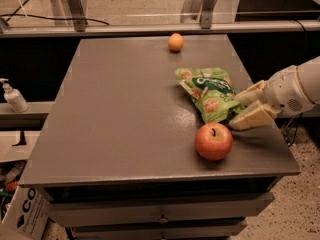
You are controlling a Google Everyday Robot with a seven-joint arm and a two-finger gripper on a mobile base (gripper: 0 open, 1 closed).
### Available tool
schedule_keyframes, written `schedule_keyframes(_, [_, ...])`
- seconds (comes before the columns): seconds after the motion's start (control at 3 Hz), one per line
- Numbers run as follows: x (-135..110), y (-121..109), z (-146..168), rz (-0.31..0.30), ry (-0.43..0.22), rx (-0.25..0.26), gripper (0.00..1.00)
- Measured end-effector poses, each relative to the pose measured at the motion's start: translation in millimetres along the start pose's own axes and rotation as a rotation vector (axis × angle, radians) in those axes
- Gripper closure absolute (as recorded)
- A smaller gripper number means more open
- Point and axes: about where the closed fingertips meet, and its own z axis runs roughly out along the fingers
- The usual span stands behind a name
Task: Move green rice chip bag near apple
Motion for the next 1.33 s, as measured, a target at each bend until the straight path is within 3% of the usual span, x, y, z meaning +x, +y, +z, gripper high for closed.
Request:
schedule_keyframes(0.33, [-2,-1,1,-0.004,0.0,-0.002,0.0])
schedule_keyframes(1.33, [9,2,-24,0.019,0.014,0.046,0.0])
